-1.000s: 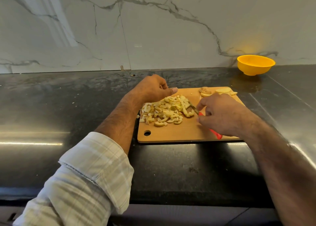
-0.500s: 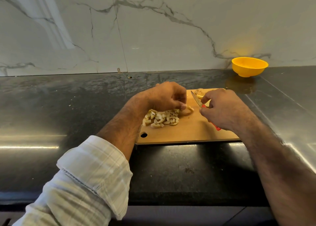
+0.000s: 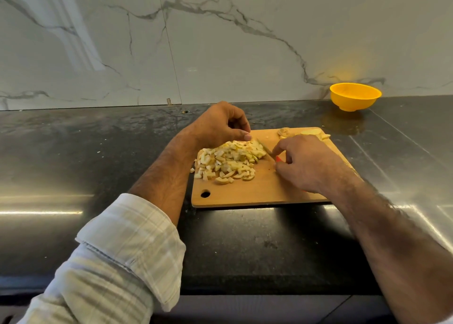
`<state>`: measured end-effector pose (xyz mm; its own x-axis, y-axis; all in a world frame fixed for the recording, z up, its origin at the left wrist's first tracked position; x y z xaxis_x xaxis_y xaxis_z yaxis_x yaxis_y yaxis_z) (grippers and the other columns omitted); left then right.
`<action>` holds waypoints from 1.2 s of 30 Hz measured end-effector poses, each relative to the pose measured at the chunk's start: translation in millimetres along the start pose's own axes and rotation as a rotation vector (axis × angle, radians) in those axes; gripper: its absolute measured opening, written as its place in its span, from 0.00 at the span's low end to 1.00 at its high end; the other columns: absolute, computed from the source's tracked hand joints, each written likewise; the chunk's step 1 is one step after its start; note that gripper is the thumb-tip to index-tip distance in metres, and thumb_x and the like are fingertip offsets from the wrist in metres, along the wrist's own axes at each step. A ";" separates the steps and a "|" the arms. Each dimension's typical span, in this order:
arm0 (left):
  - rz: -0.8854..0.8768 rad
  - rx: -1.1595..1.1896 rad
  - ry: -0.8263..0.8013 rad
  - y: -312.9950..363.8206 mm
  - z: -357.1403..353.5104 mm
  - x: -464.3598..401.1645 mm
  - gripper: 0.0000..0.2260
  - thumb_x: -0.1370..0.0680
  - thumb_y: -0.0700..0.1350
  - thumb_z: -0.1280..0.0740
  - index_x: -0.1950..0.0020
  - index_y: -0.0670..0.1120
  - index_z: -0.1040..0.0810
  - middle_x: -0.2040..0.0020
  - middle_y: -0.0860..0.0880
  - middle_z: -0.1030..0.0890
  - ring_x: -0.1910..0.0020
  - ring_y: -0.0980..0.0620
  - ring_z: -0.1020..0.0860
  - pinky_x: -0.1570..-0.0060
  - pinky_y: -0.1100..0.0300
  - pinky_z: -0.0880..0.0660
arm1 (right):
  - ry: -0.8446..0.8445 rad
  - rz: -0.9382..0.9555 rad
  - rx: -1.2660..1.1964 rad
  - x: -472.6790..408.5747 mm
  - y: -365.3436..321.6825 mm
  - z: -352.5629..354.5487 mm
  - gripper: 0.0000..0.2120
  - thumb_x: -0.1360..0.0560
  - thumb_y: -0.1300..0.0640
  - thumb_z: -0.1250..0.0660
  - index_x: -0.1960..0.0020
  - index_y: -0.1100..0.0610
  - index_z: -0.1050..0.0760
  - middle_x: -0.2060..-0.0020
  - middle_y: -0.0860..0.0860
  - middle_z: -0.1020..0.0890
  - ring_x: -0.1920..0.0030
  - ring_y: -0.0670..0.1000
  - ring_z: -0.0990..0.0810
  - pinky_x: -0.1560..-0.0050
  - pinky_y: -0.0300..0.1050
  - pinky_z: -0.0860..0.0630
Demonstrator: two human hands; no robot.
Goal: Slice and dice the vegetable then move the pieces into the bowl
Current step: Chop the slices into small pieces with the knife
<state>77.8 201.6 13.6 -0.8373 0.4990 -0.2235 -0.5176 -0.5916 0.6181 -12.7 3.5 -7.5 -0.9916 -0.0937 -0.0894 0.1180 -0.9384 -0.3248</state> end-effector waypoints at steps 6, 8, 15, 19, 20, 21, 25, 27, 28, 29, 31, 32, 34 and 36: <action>0.028 0.028 0.027 -8.0 3.0 -1.0 0.02 0.20 0.44 0.24 0.50 0.46 0.13 0.57 0.51 0.13 0.55 0.50 0.14 0.50 0.50 0.15 | 0.138 -0.041 -0.048 2.1 4.1 11.9 0.17 0.19 0.46 0.31 0.30 0.43 0.21 0.41 0.47 0.17 0.44 0.50 0.21 0.47 0.47 0.20; 0.045 0.012 -0.018 -9.7 0.2 -0.3 0.04 0.19 0.40 0.26 0.48 0.48 0.12 0.53 0.53 0.12 0.52 0.54 0.14 0.47 0.54 0.16 | 0.156 -0.090 0.010 1.6 6.6 12.1 0.17 0.18 0.46 0.32 0.30 0.43 0.21 0.36 0.48 0.18 0.40 0.53 0.21 0.45 0.51 0.20; 0.080 -0.062 0.208 -23.0 14.4 -0.7 0.05 0.21 0.51 0.24 0.49 0.50 0.13 0.55 0.53 0.14 0.54 0.55 0.16 0.49 0.50 0.15 | 0.157 -0.011 0.050 1.9 -9.5 2.9 0.16 0.16 0.46 0.36 0.30 0.44 0.21 0.32 0.46 0.20 0.36 0.53 0.23 0.40 0.52 0.22; 0.171 -0.117 0.359 -36.3 24.2 1.6 0.09 0.21 0.54 0.25 0.51 0.49 0.14 0.58 0.52 0.16 0.57 0.55 0.18 0.54 0.52 0.17 | 0.256 -0.074 0.092 1.8 2.1 13.5 0.14 0.17 0.48 0.35 0.34 0.47 0.18 0.41 0.50 0.16 0.50 0.50 0.23 0.55 0.46 0.24; 0.184 -0.137 0.358 -37.8 23.9 1.4 0.10 0.21 0.55 0.25 0.51 0.49 0.14 0.58 0.52 0.16 0.57 0.55 0.18 0.54 0.52 0.17 | 0.239 -0.102 0.122 1.2 5.4 13.1 0.14 0.17 0.48 0.35 0.34 0.47 0.18 0.41 0.50 0.16 0.51 0.50 0.25 0.57 0.45 0.25; 0.194 -0.153 0.351 -38.5 23.3 1.0 0.10 0.21 0.55 0.25 0.51 0.49 0.14 0.58 0.52 0.16 0.56 0.55 0.18 0.53 0.52 0.17 | 0.216 -0.115 0.126 0.7 6.9 11.6 0.14 0.16 0.48 0.35 0.34 0.48 0.19 0.40 0.50 0.17 0.51 0.50 0.26 0.56 0.45 0.26; 0.206 -0.174 0.322 -38.0 20.6 0.5 0.11 0.21 0.56 0.26 0.51 0.49 0.14 0.57 0.53 0.16 0.55 0.56 0.18 0.52 0.52 0.17 | 0.157 -0.015 0.038 1.4 -4.4 3.3 0.15 0.17 0.46 0.36 0.32 0.45 0.20 0.35 0.48 0.18 0.40 0.52 0.22 0.44 0.50 0.21; 0.204 -0.172 0.323 -37.0 21.1 1.0 0.11 0.21 0.56 0.26 0.51 0.49 0.14 0.57 0.52 0.16 0.55 0.55 0.18 0.52 0.51 0.17 | 0.161 0.049 0.033 2.9 -10.7 2.0 0.16 0.17 0.45 0.36 0.31 0.44 0.20 0.36 0.46 0.18 0.39 0.52 0.21 0.43 0.50 0.21; 0.206 -0.172 0.324 -37.3 21.3 1.0 0.11 0.21 0.56 0.26 0.51 0.49 0.14 0.57 0.52 0.16 0.55 0.55 0.18 0.52 0.51 0.17 | 0.180 0.078 0.019 4.4 -12.8 2.9 0.16 0.17 0.45 0.36 0.31 0.43 0.20 0.37 0.46 0.17 0.40 0.51 0.21 0.44 0.50 0.21; 0.208 -0.177 0.324 -37.3 21.4 0.8 0.11 0.21 0.56 0.26 0.51 0.49 0.15 0.57 0.52 0.16 0.55 0.55 0.18 0.52 0.52 0.17 | 0.199 0.106 -0.003 5.3 -14.0 3.9 0.16 0.17 0.44 0.36 0.32 0.43 0.20 0.37 0.45 0.17 0.41 0.50 0.20 0.44 0.50 0.20; 0.208 -0.192 0.325 -36.7 21.5 0.5 0.11 0.21 0.57 0.26 0.51 0.49 0.15 0.57 0.53 0.16 0.55 0.56 0.18 0.52 0.52 0.17 | 0.214 0.145 -0.041 6.5 -15.1 5.8 0.15 0.17 0.45 0.35 0.32 0.43 0.19 0.39 0.44 0.16 0.43 0.49 0.20 0.45 0.50 0.19; 0.209 -0.199 0.324 -36.3 21.4 0.3 0.11 0.21 0.57 0.26 0.52 0.50 0.15 0.58 0.53 0.16 0.55 0.56 0.18 0.52 0.51 0.17 | 0.226 0.149 -0.048 6.5 -14.5 6.9 0.15 0.17 0.45 0.35 0.33 0.43 0.19 0.40 0.44 0.15 0.45 0.48 0.20 0.47 0.51 0.18; 0.210 -0.206 0.316 -35.1 20.2 0.1 0.11 0.21 0.57 0.26 0.52 0.50 0.15 0.58 0.53 0.17 0.56 0.56 0.18 0.53 0.52 0.17 | 0.266 0.120 -0.046 5.5 -9.7 10.5 0.13 0.17 0.46 0.34 0.35 0.44 0.17 0.43 0.46 0.14 0.48 0.48 0.19 0.49 0.51 0.17; 0.212 -0.215 0.308 -33.5 18.5 -0.1 0.11 0.21 0.58 0.26 0.52 0.51 0.15 0.58 0.54 0.16 0.56 0.56 0.18 0.54 0.53 0.17 | 0.301 0.085 -0.040 4.9 -3.7 13.6 0.12 0.17 0.47 0.33 0.37 0.45 0.16 0.45 0.47 0.14 0.50 0.49 0.19 0.50 0.50 0.17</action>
<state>98.4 233.1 6.9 -0.9257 0.1592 -0.3433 -0.3262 -0.7953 0.5109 -18.7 2.0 6.1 -0.9185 -0.0632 -0.3903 0.2078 -0.9170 -0.3404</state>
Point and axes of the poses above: each hand's wrist, its own x-axis away from the middle knuckle, its own z-axis out of the back of the hand, y = z × x, the point moved 5 cm from there along -x, towards the middle knuckle
